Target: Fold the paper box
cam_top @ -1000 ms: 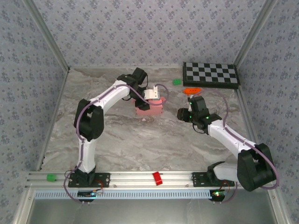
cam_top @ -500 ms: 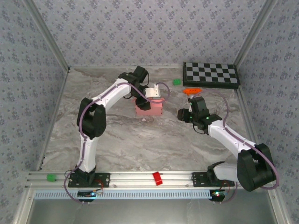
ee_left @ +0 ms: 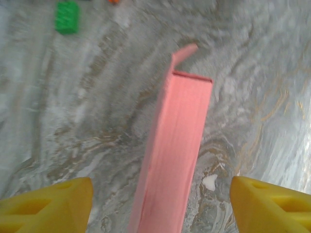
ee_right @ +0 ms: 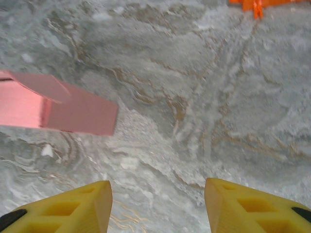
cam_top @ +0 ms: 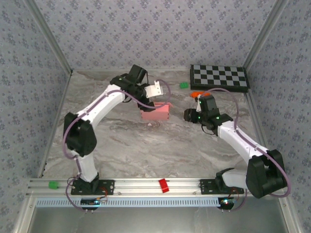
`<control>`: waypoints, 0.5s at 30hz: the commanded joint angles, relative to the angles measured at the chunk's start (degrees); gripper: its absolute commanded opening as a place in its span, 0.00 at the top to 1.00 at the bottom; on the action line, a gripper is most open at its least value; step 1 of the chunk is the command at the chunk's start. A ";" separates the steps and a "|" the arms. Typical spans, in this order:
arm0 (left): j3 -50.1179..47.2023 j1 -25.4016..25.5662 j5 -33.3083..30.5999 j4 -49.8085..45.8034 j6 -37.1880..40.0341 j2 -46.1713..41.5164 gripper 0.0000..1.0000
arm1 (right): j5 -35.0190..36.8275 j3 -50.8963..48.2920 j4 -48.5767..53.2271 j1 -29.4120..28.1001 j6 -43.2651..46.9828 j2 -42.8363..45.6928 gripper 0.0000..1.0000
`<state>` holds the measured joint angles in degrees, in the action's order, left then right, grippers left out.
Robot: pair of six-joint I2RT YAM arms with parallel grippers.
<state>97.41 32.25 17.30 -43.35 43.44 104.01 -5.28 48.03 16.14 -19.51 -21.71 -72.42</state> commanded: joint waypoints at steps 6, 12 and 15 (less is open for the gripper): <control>-8.13 -5.08 -6.95 15.26 -32.48 -10.67 0.31 | -5.08 9.66 6.06 0.94 4.20 -5.02 0.46; -13.35 -7.14 -14.44 13.84 -49.37 -14.36 0.29 | -7.91 13.43 6.79 1.14 7.58 -7.89 0.46; -17.06 -8.46 -11.89 13.72 -54.44 -15.37 0.27 | -10.30 13.36 5.93 1.32 7.18 -7.82 0.47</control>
<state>82.70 24.53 5.74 -29.71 -0.84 90.70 -11.92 59.92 20.91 -18.72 -16.16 -79.88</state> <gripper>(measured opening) 0.728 0.534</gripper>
